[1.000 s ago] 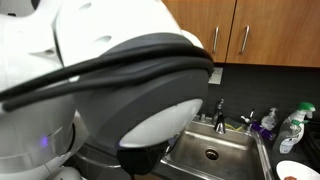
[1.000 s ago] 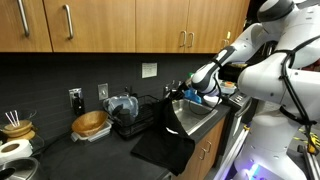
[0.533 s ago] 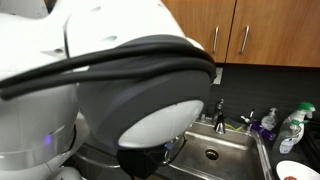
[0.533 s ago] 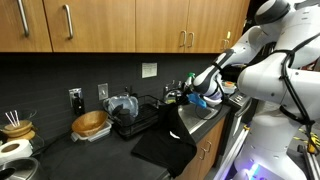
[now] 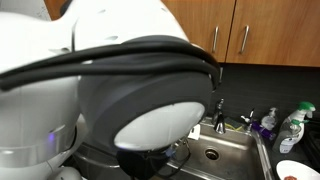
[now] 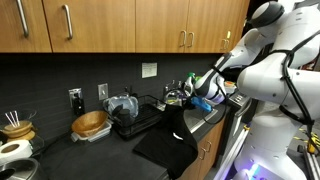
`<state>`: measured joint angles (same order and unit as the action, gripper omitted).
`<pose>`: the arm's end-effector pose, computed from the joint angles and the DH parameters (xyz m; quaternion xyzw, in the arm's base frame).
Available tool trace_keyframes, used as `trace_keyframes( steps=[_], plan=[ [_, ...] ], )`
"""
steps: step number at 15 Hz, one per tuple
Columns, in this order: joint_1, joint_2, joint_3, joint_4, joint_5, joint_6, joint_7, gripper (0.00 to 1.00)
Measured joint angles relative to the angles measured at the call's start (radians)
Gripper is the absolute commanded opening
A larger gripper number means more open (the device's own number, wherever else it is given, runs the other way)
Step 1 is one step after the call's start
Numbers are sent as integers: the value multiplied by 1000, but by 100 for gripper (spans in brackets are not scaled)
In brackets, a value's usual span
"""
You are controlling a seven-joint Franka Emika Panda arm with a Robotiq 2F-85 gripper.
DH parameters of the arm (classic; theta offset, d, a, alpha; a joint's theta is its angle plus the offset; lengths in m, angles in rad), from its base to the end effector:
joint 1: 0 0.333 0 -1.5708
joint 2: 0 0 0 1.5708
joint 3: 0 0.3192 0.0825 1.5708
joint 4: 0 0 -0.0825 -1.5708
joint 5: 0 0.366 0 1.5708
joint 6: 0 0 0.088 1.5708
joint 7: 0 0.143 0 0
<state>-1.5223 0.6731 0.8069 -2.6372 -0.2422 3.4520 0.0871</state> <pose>0.3887 -0.2324 0.1364 -0.8860 0.3516 -0.2546 0.1631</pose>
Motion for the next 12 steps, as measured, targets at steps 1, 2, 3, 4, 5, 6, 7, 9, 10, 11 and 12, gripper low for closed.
trace_keyframes(
  steps=[1,2,3,4,5,6,7,9,10,11,12],
  plan=[
    [26,0,-29,11,18,0,5,1],
    [57,0,-62,22,36,0,11,1],
    [91,0,-98,33,53,0,20,1],
    [126,0,-133,42,68,0,29,1],
    [163,1,-167,51,82,0,40,1],
    [200,2,-201,58,95,0,50,1],
    [237,2,-234,65,108,0,63,1],
    [305,3,-294,75,129,0,89,1],
    [336,3,-322,79,139,0,103,1],
    [366,3,-348,82,152,0,114,1],
    [395,3,-373,85,166,0,126,1]
  ],
)
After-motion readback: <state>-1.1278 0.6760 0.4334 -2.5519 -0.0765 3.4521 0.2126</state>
